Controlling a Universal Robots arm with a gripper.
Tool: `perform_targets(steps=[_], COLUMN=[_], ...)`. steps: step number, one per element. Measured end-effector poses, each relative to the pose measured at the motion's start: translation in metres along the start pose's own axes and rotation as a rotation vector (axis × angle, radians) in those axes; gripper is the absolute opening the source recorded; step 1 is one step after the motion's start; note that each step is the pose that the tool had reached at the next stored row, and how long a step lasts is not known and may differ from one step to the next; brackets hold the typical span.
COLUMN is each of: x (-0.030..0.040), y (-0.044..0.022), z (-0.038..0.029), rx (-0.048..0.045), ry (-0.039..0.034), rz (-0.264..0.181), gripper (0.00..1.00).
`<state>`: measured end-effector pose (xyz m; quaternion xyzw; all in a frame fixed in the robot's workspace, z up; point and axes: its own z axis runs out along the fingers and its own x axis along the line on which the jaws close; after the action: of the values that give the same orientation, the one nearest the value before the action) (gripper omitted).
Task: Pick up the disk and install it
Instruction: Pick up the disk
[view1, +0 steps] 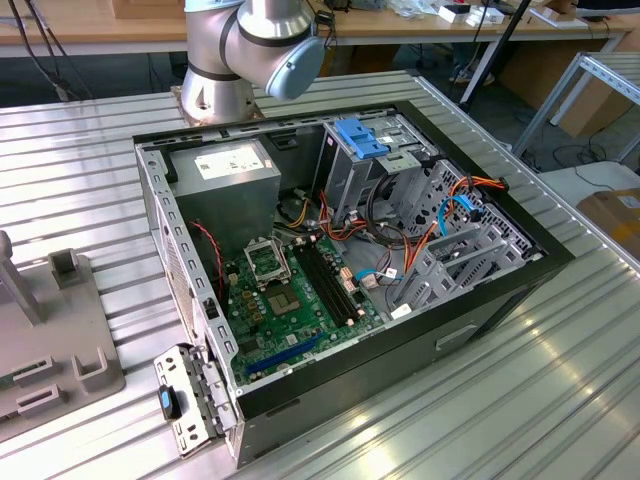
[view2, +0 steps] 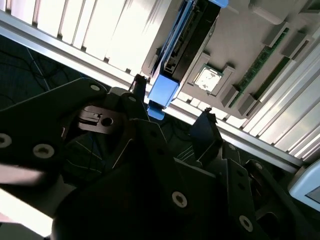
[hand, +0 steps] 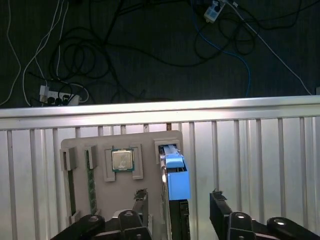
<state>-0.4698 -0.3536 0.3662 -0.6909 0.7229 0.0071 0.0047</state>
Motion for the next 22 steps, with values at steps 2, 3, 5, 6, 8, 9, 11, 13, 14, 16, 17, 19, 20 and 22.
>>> perform_targets(steps=[2,3,5,6,8,9,11,13,14,16,17,19,20,22], x=[0.0,0.0,0.0001,0.0001,0.0001,0.0001,0.0001,0.0001,0.0001,0.0001,0.0002,0.0002,0.0002,0.0002], y=[0.0,0.0,-0.0001,0.0,-0.0001,0.0,0.0,0.0,-0.0001,0.0,-0.0001,0.0,-0.0001,-0.0001], z=[0.0001,0.0007,0.0046,0.0052,0.0067,0.0069,0.007,0.0071,0.0076,0.0095,0.0107,0.0108,0.0111,0.0111], rx=[0.0001,0.0004,0.0002,0.0001,0.0,-0.0002,0.0,0.0001,0.0002,0.0001,0.0001,0.0,0.0002,0.0], ry=[-0.0001,-0.0002,-0.0001,0.0,0.0,0.0001,0.0,0.0,-0.0001,0.0,0.0,0.0,-0.0001,0.0], rz=[0.0,0.0,0.0,0.0,0.0,0.0,0.0,0.0,0.0,0.0,0.0,0.0,0.0,0.0], gripper=[0.66,0.66,0.66,0.66,0.66,0.66,0.66,0.66,0.66,0.66,0.66,0.66,0.66,0.66])
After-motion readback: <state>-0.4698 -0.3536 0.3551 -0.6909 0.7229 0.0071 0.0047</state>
